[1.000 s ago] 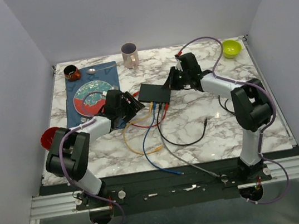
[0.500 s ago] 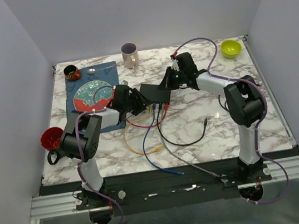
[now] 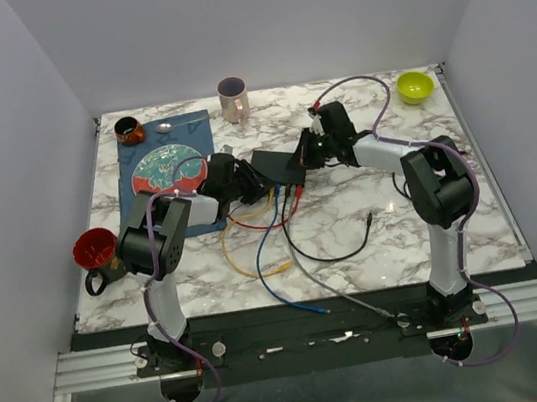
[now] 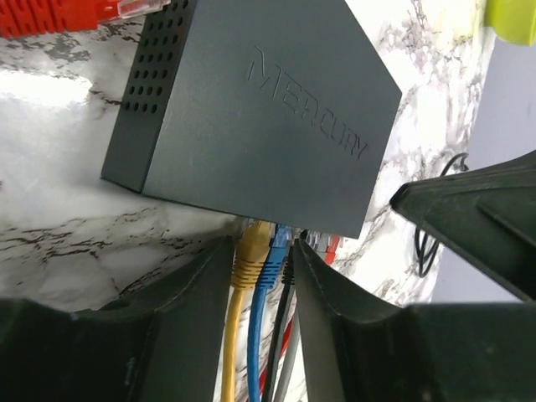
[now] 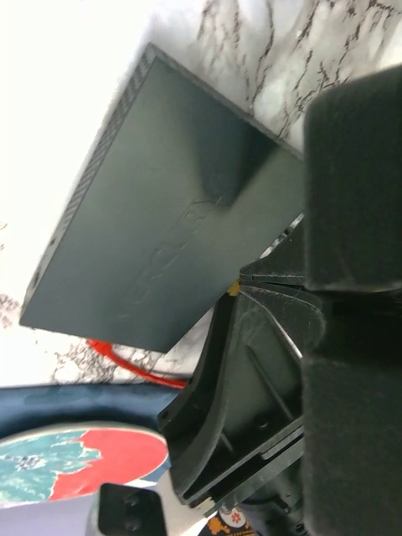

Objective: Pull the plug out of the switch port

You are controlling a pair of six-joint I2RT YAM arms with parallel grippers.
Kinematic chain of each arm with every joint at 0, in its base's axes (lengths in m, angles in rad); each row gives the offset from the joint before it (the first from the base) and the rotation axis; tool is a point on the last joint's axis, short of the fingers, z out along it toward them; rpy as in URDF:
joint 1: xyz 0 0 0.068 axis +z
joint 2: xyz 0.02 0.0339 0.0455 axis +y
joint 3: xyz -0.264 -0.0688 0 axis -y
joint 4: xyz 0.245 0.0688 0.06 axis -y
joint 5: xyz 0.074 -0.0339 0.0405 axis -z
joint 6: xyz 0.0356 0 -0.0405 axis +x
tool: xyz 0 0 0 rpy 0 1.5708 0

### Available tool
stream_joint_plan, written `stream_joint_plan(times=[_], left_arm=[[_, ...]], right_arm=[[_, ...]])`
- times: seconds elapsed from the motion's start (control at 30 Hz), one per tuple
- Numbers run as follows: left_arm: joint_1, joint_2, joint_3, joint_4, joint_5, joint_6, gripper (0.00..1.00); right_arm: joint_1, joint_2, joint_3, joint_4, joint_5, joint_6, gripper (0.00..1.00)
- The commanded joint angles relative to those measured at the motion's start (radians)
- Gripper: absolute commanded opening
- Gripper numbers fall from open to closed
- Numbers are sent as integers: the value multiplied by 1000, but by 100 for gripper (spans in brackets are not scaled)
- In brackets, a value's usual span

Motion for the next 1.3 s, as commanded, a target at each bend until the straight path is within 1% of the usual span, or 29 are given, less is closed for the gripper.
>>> stream_joint_plan(times=[0.0, 0.27, 0.37, 0.47, 0.6, 0.8, 1.07, 1.27], left_arm=[[-12, 44, 6, 80, 35, -62, 46], [-23, 20, -11, 117, 29, -71, 45], [-14, 0, -20, 120, 18, -74, 51], [-2, 0, -39, 143, 20, -100, 53], [14, 23, -71, 236, 46, -154, 52], [26, 58, -89, 316, 66, -199, 48], [29, 81, -70, 326, 78, -209, 45], [29, 84, -89, 327, 77, -206, 46]], right_arm=[[11, -51, -27, 13, -15, -8, 4], [11, -74, -31, 11, -12, -7, 4], [11, -79, -25, 11, -15, -5, 4], [11, -73, -15, 11, -21, -4, 4], [11, -47, -1, 11, -30, 1, 4], [12, 4, 31, 4, -35, 10, 4], [11, 41, 53, -10, -21, 13, 3], [11, 68, 64, -38, -11, 13, 3]])
